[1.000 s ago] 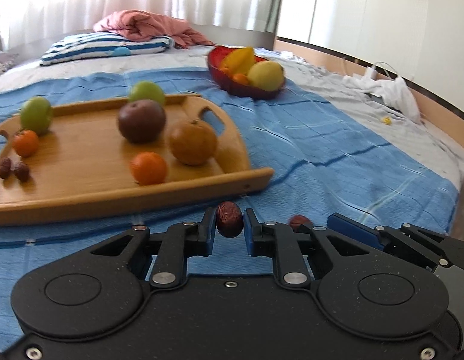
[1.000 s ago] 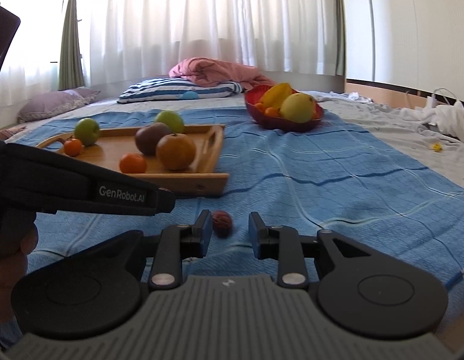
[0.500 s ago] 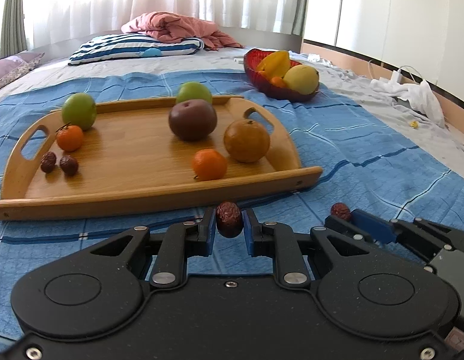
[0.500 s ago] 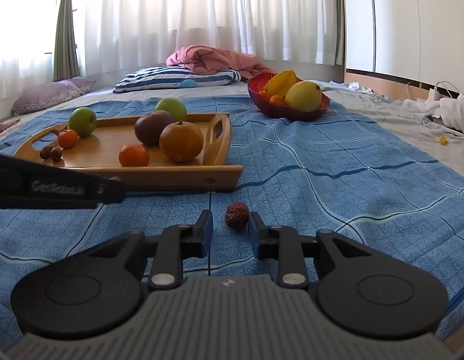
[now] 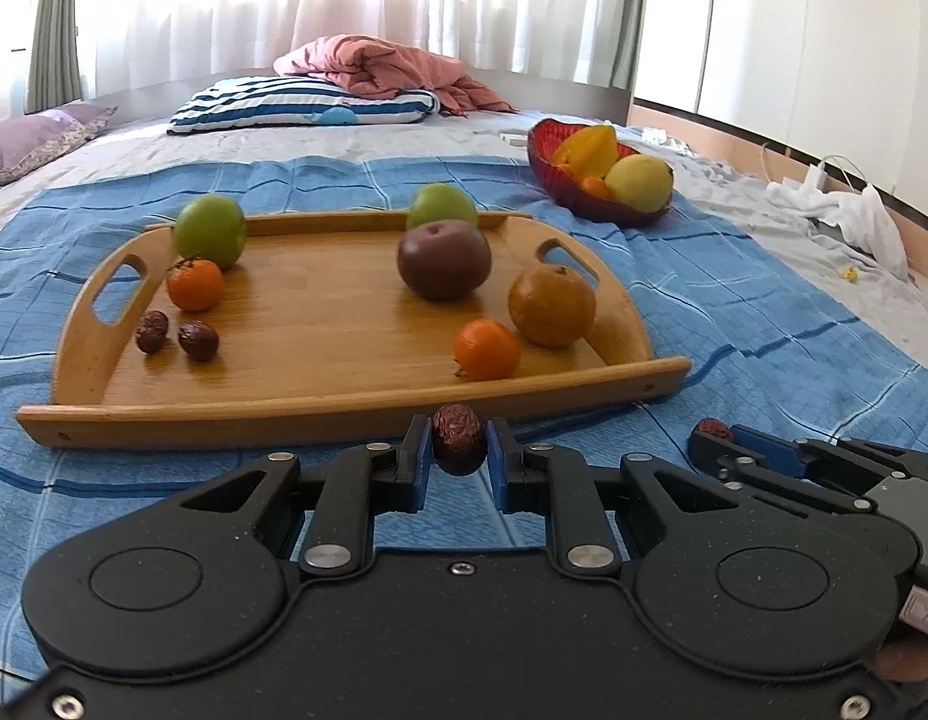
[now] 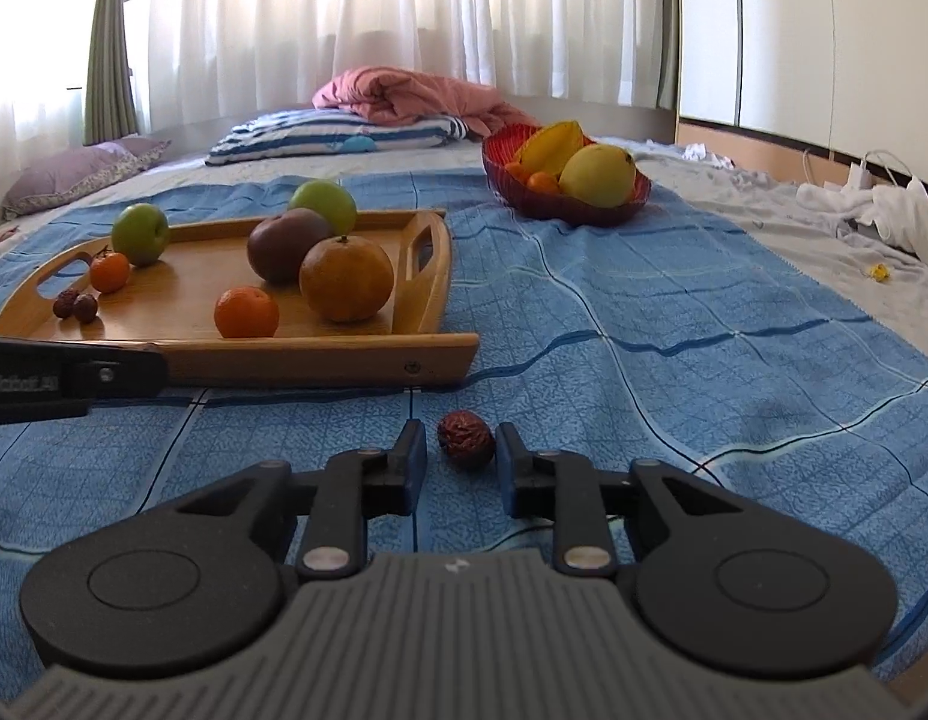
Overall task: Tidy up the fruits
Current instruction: 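Grasp the other dark red date with the right tool while the left tool holds its date, then carry both dates up and over the tray with both tools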
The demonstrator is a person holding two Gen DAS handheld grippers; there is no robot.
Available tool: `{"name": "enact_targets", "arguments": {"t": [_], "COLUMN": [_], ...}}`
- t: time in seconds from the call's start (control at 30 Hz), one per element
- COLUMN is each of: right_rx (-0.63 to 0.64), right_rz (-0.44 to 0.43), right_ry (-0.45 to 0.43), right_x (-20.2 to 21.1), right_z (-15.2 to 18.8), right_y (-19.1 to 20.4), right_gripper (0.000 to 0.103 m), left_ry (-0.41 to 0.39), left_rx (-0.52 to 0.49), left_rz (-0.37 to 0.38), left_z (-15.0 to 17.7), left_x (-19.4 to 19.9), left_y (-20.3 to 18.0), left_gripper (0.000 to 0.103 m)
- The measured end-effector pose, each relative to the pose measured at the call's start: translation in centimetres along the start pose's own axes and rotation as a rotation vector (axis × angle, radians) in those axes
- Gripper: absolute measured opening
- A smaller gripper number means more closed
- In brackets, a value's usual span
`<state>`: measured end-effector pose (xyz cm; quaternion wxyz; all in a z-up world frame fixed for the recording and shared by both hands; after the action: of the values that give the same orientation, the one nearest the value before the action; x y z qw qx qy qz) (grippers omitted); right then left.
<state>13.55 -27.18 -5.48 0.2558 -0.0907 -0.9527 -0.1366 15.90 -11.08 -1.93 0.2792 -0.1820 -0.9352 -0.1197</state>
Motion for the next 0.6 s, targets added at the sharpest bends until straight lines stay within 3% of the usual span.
{"name": "enact_targets", "arguments": {"t": [0.3,0.6], "right_rx": [-0.006,0.013], "right_rz": [-0.024,-0.176], "right_ry": [-0.031,-0.114], "right_x": [0.8,2.3], "right_z": [-0.6,-2.7], "right_y": [0.7,5.3], "right_gripper": [0.022,0.022], "left_ry": [-0.014,-0.065], "left_rx": [0.008,0.028], "left_rz": [-0.035,-0.060], "left_z": [-0.2,-1.7], "left_x": [0.6,1.0], "left_y": [2.1,4.4], "left_gripper": [0.019,0.019]}}
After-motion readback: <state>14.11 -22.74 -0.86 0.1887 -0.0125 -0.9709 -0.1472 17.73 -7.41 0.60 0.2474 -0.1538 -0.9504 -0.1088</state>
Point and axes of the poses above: each gripper's, at about its wrist camera, not at the fingertips, and x roughly against the way its jaws point, y to its left, z to its underside, the point moved 8 cm from there along -x, roughly the way its jaws point, and after that the axes turned 14 degrees about -x, right-handed, at the moved point
